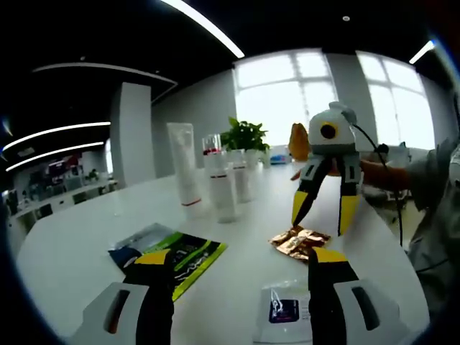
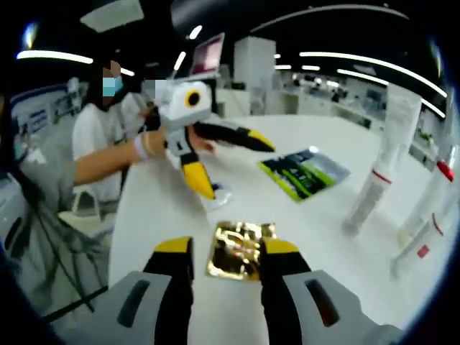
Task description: Arrange the skincare products in the storage area until every visible bottle or jar stands upright without overlapping.
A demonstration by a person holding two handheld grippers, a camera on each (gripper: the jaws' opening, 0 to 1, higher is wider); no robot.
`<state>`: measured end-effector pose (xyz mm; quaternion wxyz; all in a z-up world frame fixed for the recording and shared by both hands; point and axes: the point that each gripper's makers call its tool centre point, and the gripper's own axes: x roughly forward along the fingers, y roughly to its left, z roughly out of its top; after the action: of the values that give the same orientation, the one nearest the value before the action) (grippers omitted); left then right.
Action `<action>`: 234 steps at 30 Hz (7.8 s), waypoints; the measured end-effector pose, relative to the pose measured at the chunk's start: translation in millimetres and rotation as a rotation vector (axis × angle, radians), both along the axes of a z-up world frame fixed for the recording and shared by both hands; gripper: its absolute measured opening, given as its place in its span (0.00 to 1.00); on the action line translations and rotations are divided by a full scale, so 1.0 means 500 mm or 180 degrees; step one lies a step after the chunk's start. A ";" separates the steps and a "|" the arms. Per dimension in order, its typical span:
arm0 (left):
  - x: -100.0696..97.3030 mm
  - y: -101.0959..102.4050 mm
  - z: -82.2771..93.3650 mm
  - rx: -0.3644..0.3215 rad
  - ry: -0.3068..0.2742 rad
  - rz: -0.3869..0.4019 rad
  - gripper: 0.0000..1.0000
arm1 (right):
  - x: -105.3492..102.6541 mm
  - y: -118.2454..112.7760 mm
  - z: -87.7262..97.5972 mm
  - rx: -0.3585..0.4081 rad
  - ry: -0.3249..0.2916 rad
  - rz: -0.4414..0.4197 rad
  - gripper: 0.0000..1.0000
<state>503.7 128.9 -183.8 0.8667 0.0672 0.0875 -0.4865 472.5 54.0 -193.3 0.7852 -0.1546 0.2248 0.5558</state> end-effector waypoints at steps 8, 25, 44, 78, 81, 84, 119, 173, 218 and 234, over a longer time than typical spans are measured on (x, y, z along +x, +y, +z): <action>0.027 -0.040 0.052 -0.0223 -0.0113 0.0305 0.66 | -0.006 -0.037 0.034 0.0309 -0.0191 -0.0299 0.12; 0.034 -0.117 -0.020 0.0478 -0.0305 0.0252 0.39 | -0.087 -0.066 0.024 0.0432 -0.0462 -0.0467 0.02; 0.018 -0.132 -0.058 0.0678 -0.0422 0.0198 0.00 | -0.109 -0.021 0.004 0.0118 -0.0853 -0.0144 0.37; -0.006 -0.128 -0.062 0.0618 -0.0344 0.0233 0.00 | -0.082 0.032 -0.006 -0.0905 -0.2184 0.0109 0.18; -0.004 -0.128 -0.062 0.0620 -0.0348 0.0238 0.00 | -0.079 0.028 -0.010 -0.1010 -0.2244 0.0073 0.10; -0.003 -0.128 -0.062 0.0617 -0.0344 0.0237 0.00 | -0.080 0.026 -0.018 -0.1031 -0.2131 0.0073 0.09; 0.054 -0.092 0.071 -0.0539 -0.0266 0.0471 0.43 | -0.024 -0.039 0.113 0.0537 -0.1037 -0.0958 0.00; -0.095 -0.266 -0.009 0.0889 -0.1191 -0.0353 0.21 | -0.168 -0.193 0.026 0.0721 -0.0943 -0.0855 0.45; -0.150 -0.309 -0.046 0.0971 -0.1153 -0.0739 0.00 | -0.107 -0.286 0.006 0.0191 -0.0354 -0.1557 0.00; -0.174 -0.326 -0.042 0.0957 -0.1321 -0.0830 0.00 | -0.144 -0.279 0.021 0.0306 -0.0379 -0.1350 0.08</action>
<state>416.5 -34.3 -205.0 0.7765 0.3037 -0.0300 -0.5513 400.7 -85.7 -183.0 0.9029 -0.0988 0.1787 0.3783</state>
